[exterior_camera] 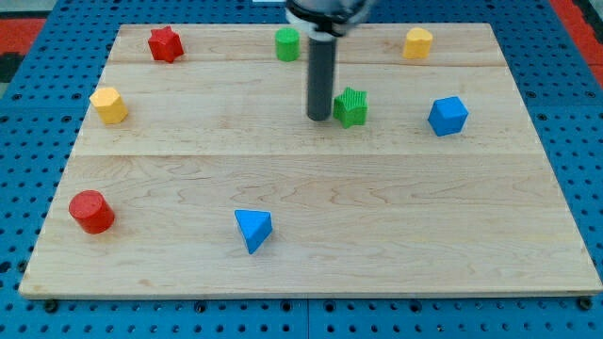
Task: Push the green star to the bottom of the green circle
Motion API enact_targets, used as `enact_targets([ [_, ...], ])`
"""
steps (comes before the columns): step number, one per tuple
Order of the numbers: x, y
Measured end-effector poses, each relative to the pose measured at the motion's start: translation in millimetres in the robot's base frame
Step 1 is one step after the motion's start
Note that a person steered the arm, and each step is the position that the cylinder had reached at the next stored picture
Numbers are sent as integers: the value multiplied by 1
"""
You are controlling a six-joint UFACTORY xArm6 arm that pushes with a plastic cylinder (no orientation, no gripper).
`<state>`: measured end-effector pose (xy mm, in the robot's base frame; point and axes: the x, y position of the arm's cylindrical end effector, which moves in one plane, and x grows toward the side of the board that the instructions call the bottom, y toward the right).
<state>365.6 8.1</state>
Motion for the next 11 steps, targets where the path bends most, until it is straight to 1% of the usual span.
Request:
enact_targets([
  [1, 40, 5],
  [2, 43, 51],
  [3, 35, 76],
  [4, -23, 8],
  [5, -70, 9],
  [6, -24, 25],
  [7, -59, 57],
  [8, -90, 77],
  [9, -101, 59],
  [11, -96, 26],
])
